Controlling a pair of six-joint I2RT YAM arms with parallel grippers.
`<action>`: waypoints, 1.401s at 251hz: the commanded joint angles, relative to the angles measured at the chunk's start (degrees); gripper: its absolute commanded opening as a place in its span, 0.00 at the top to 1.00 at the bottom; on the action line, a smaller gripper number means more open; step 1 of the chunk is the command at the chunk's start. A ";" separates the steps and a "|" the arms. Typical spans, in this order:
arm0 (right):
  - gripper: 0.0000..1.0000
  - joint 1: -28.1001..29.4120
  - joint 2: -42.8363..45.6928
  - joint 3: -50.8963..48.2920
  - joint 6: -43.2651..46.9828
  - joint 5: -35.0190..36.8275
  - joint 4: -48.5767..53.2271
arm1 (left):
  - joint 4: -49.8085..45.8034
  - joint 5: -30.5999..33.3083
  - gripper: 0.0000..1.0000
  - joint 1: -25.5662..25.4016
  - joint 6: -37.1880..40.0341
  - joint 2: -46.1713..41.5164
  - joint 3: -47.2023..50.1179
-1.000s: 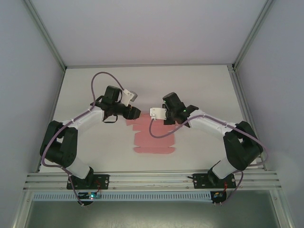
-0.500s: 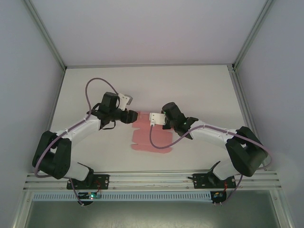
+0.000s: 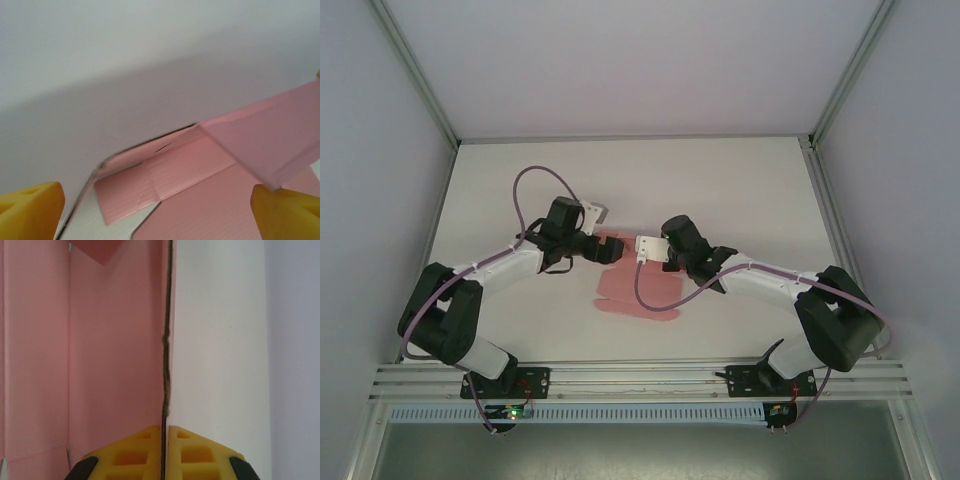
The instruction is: Assemble paper box
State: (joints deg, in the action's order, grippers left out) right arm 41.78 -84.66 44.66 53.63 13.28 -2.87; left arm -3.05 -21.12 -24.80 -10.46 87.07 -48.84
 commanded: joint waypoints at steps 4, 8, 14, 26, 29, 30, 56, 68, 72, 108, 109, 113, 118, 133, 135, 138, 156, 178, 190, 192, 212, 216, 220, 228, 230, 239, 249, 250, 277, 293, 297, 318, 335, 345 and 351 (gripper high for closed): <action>1.00 2.74 -2.13 -1.73 -1.68 1.30 -0.18 | 4.87 3.74 0.00 -4.56 -4.03 1.86 -3.39; 1.00 2.91 -2.13 -1.97 -1.57 1.95 -0.79 | 4.62 3.84 0.00 -4.78 -4.14 2.00 -3.55; 1.00 3.27 -2.23 -2.36 -1.47 3.14 -1.79 | 4.37 4.41 0.00 -5.16 -4.56 1.97 -3.70; 1.00 3.80 -2.35 -3.31 -0.90 6.02 -4.04 | 3.76 5.98 0.00 -5.55 -5.58 1.72 -3.42; 1.00 3.99 -2.45 -3.58 -0.75 6.77 -4.70 | 3.49 6.37 0.00 -5.57 -5.85 1.51 -3.35; 1.00 4.04 -2.44 -3.69 -0.65 7.03 -4.87 | 3.36 6.54 0.00 -5.59 -6.00 1.47 -3.32; 1.00 5.83 -3.03 -5.93 1.31 13.73 -10.25 | 0.45 10.48 0.00 -5.57 -8.49 -1.15 -2.09; 1.00 6.62 -3.12 -7.35 2.13 16.53 -13.69 | -0.27 12.14 0.00 -5.64 -9.58 -3.29 -0.62; 1.00 6.79 -3.06 -7.75 2.41 16.92 -14.43 | -0.68 12.61 0.00 -5.60 -9.73 -4.16 -0.19; 1.00 6.39 -1.64 -7.73 0.39 14.97 -10.77 | -5.81 18.20 0.00 -5.57 -10.16 -12.29 2.89; 1.00 6.34 -1.51 -7.70 0.28 14.82 -10.58 | -5.95 18.34 0.00 -5.55 -10.18 -12.45 2.92; 1.00 6.15 -1.23 -7.60 0.04 14.27 -10.06 | -6.62 19.02 0.00 -5.53 -10.24 -13.38 3.17; 1.00 5.96 -0.87 -7.58 -0.25 13.71 -9.63 | -7.56 19.76 0.00 -5.54 -10.24 -14.53 3.41; 1.00 5.50 0.38 -7.36 -0.66 11.99 -8.86 | -10.93 22.51 0.00 -5.43 -10.99 -17.75 3.58; 1.00 5.44 0.64 -7.35 -0.70 11.76 -8.61 | -11.45 22.94 0.00 -5.39 -11.14 -18.19 3.58; 1.00 5.29 0.93 -7.32 -0.70 11.31 -8.34 | -12.19 23.49 0.00 -5.36 -11.36 -18.77 3.50; 1.00 4.33 3.10 -6.32 -1.22 9.44 -6.80 | -16.01 26.23 0.00 -5.16 -13.00 -22.41 3.17; 1.00 2.95 6.45 -4.01 -1.49 6.71 -2.60 | -19.31 30.28 0.00 -4.12 -16.11 -26.62 3.17; 1.00 1.92 8.72 -2.29 -1.89 4.31 0.63 | -20.73 31.30 0.00 -2.62 -17.71 -28.56 3.40; 1.00 1.66 9.12 -1.95 -1.98 3.80 1.30 | -21.05 31.25 0.00 -2.27 -18.03 -28.89 3.38; 1.00 -0.62 12.95 1.43 -3.99 -2.83 7.92 | -23.10 29.23 0.00 3.19 -20.71 -31.16 3.97; 1.00 -1.24 13.58 2.19 -4.17 -4.67 9.85 | -22.72 28.08 0.00 4.36 -20.84 -31.52 4.41; 1.00 -1.68 14.19 2.90 -4.39 -6.26 11.47 | -22.17 27.08 0.00 5.52 -20.92 -31.96 4.97; 1.00 -2.54 15.18 4.02 -5.51 -8.51 13.14 | -20.53 25.13 0.00 7.51 -21.48 -32.54 6.29; 1.00 -2.79 15.39 4.24 -5.91 -9.01 13.46 | -20.05 24.52 0.00 7.99 -21.59 -32.72 6.56; 1.00 -3.61 16.21 5.07 -7.18 -10.85 14.39 | -17.32 21.25 0.00 9.68 -21.34 -33.10 7.99; 1.00 -4.77 17.16 6.05 -8.98 -13.31 15.27 | -14.26 17.50 0.00 11.08 -21.35 -33.32 9.22; 1.00 -4.86 17.21 6.14 -9.11 -13.65 15.35 | -13.91 17.16 0.00 11.21 -21.31 -33.34 9.34; 1.00 -7.85 18.53 8.65 -11.07 -22.06 18.82 | -5.03 8.61 0.00 12.21 -20.13 -33.38 11.34; 1.00 -8.99 18.85 10.03 -11.41 -26.18 21.00 | -1.74 6.43 0.00 12.28 -19.59 -32.63 11.02; 1.00 -9.16 18.98 10.33 -11.51 -27.04 21.41 | -1.58 6.68 0.00 12.30 -19.61 -32.32 10.65; 1.00 -10.48 19.16 11.38 -12.31 -30.82 22.50 | -1.81 7.36 0.00 12.75 -18.99 -30.42 8.15; 1.00 -11.56 19.18 12.08 -12.89 -33.86 23.00 | -1.52 7.80 0.00 13.40 -19.07 -28.58 6.65; 1.00 -12.07 19.27 12.37 -13.43 -35.23 22.85 | -2.37 8.55 0.00 13.94 -19.21 -27.29 5.69; 1.00 -12.32 19.27 12.61 -13.55 -36.11 22.99 | -3.19 8.84 0.00 14.25 -19.07 -26.54 5.03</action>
State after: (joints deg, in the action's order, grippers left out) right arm 30.81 -66.24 54.76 43.03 -13.41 17.41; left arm -9.41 -11.79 -12.51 -30.04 57.91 -40.21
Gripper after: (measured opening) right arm 0.061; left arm 0.998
